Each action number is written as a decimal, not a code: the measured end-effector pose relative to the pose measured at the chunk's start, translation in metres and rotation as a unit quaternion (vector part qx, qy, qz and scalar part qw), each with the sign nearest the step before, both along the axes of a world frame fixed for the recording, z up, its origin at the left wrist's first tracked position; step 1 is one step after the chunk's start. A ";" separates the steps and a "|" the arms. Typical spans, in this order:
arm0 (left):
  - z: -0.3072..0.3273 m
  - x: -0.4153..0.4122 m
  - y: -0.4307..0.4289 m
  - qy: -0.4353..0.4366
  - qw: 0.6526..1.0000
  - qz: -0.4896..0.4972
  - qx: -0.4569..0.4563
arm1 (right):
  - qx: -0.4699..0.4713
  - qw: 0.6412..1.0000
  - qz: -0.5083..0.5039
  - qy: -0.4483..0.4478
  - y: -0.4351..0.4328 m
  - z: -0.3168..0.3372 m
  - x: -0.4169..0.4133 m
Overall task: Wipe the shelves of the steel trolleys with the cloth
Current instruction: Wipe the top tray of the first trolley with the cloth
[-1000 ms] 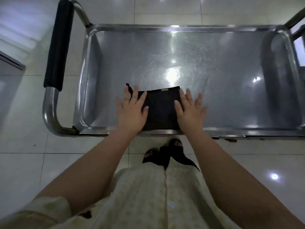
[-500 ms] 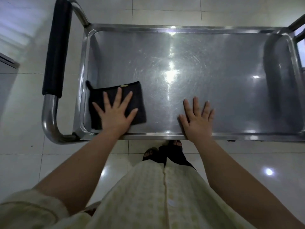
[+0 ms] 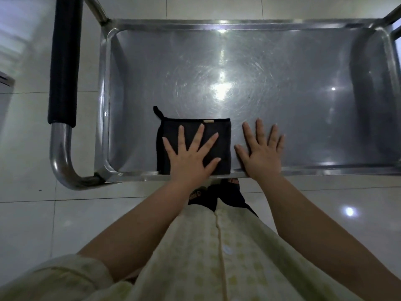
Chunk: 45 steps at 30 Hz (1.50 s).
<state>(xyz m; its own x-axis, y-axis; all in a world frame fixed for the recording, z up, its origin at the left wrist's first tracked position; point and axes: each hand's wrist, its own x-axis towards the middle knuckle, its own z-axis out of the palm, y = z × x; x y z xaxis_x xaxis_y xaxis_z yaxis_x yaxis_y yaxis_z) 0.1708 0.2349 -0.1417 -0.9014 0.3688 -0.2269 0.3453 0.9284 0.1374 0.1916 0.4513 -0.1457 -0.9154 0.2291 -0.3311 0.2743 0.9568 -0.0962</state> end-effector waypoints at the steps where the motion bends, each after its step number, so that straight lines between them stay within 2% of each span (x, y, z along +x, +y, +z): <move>1: -0.002 -0.003 -0.017 0.001 1.000 0.015 -0.002 | -0.002 1.000 0.001 0.001 0.000 0.000 0.000; 4: -0.003 -0.021 -0.093 -0.015 0.994 0.106 -0.032 | -0.014 1.000 0.000 0.005 -0.001 0.001 0.000; 6: 0.000 -0.030 -0.135 -0.032 0.989 0.130 -0.065 | -0.011 1.000 0.003 0.005 -0.002 0.002 0.000; 8: 0.002 -0.031 -0.147 -0.043 0.988 0.121 -0.085 | -0.009 1.000 0.004 0.002 -0.004 0.001 -0.001; 10: 0.003 -0.027 -0.128 -0.057 0.989 0.121 -0.069 | -0.006 1.000 0.004 -0.001 -0.005 0.000 0.000; 15: 0.003 -0.007 -0.025 -0.064 0.997 0.043 -0.031 | -0.005 1.000 0.013 -0.015 -0.001 0.003 -0.003; 17: 0.005 0.003 0.012 -0.068 0.997 0.011 -0.032 | -0.052 0.999 -0.001 0.014 0.004 0.004 -0.001; 19: 0.008 0.007 0.028 -0.073 0.997 -0.016 -0.034 | -0.147 0.986 -0.034 0.077 0.009 0.011 0.004; 20: 0.010 0.007 0.027 -0.075 0.996 -0.029 -0.031 | -0.189 0.975 -0.032 0.113 0.009 0.016 0.008; 22: 0.013 0.007 0.012 -0.075 0.996 -0.054 -0.012 | -0.230 0.957 0.062 0.166 0.004 0.023 0.019; 24: 0.014 0.011 -0.014 -0.065 0.995 -0.079 0.016 | -0.219 0.945 0.196 0.145 -0.009 0.024 0.032; 26: 0.014 0.017 -0.043 -0.054 0.992 -0.106 0.041 | -0.194 0.938 0.261 0.121 -0.024 0.020 0.045; 29: 0.012 0.022 -0.069 -0.040 0.987 -0.139 0.065 | -0.187 0.944 0.226 0.152 -0.035 0.019 0.052; 33: 0.017 0.020 -0.068 -0.032 0.988 -0.119 0.089 | -0.209 0.943 0.178 0.189 -0.043 0.039 0.041; 35: 0.026 0.019 -0.061 -0.011 0.990 -0.095 0.107 | -0.224 0.934 0.164 0.224 -0.046 0.055 0.035; 38: 0.047 0.014 -0.048 0.071 0.985 -0.077 0.135 | -0.235 0.930 0.152 0.237 -0.040 0.084 0.027; 45: 0.125 0.000 -0.001 0.231 0.955 -0.124 0.142 | -0.153 0.952 0.165 0.207 0.021 0.145 0.017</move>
